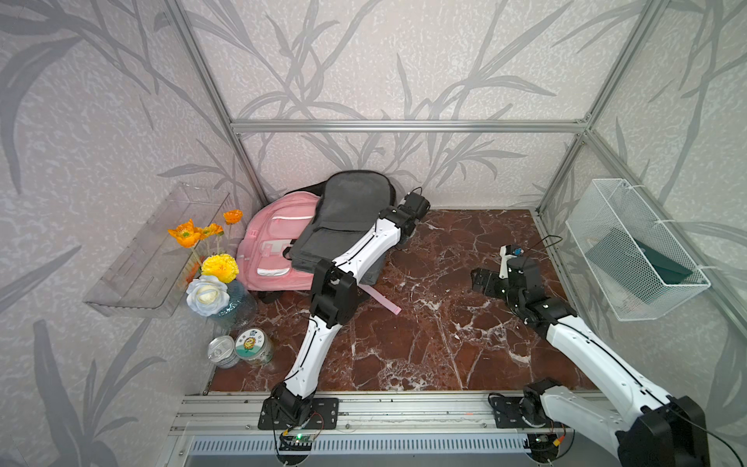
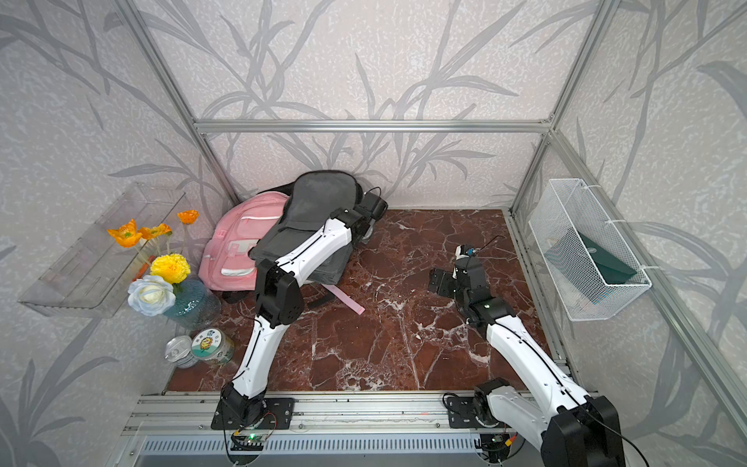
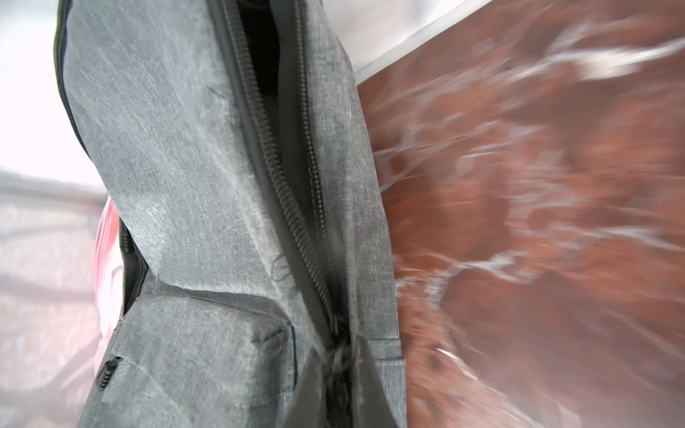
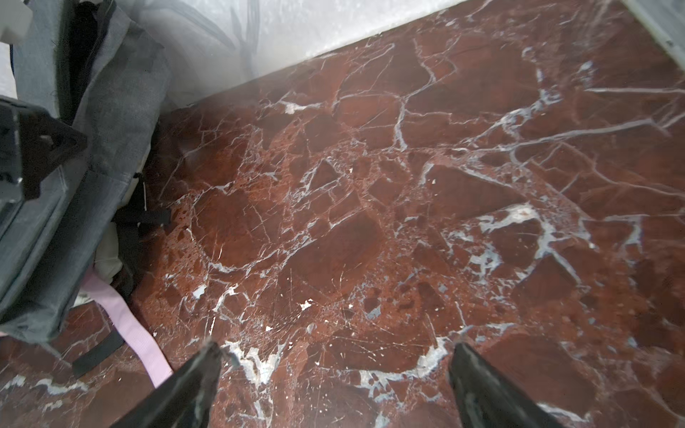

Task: Zip up the backpack
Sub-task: Pick up the backpack from the backpack, then place the backpack at the center of the board.

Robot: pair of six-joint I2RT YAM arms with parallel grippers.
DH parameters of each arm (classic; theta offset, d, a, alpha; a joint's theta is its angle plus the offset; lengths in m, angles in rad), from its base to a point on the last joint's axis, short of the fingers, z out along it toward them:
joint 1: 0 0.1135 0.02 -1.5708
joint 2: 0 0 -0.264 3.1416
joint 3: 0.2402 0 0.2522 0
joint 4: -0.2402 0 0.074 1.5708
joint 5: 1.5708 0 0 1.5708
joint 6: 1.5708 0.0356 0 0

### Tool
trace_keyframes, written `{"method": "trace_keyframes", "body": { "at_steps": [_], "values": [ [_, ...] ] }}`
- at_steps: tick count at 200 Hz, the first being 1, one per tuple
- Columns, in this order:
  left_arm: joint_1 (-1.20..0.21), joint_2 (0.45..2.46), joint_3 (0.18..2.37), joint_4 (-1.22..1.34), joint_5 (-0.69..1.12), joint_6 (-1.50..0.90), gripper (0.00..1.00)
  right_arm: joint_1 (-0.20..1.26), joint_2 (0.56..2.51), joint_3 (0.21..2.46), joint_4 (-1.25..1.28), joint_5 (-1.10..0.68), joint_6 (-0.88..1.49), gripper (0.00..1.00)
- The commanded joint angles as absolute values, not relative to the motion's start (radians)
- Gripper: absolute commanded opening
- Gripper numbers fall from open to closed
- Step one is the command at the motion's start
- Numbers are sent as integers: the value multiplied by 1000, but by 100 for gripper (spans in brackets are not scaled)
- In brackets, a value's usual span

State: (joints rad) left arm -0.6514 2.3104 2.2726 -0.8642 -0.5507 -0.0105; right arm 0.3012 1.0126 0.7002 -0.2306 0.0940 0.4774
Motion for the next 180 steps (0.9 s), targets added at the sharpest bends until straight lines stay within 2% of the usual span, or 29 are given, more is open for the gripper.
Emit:
{"method": "trace_keyframes", "body": {
  "at_steps": [1,33,76,110,126,155,161,180],
  "values": [
    [-745,2226,2280,-709,-479,63,0,307,934,692,-271,217,499,96],
    [-806,2263,2345,-741,-378,-79,0,305,878,692,-316,281,486,96],
    [-872,2333,2387,-760,-306,-211,0,305,932,705,-333,263,488,96],
    [-881,2361,2367,-761,-142,-287,0,305,973,696,-312,240,506,96],
    [-881,2355,2344,-756,-78,-309,16,305,986,698,-311,235,512,96],
    [-870,2312,2301,-754,25,-305,68,305,1002,699,-301,228,517,96],
    [-860,2300,2287,-749,35,-296,81,305,1007,698,-298,224,520,96],
    [-794,2278,2283,-773,23,-296,93,305,1035,693,-273,189,544,95]
  ]
}}
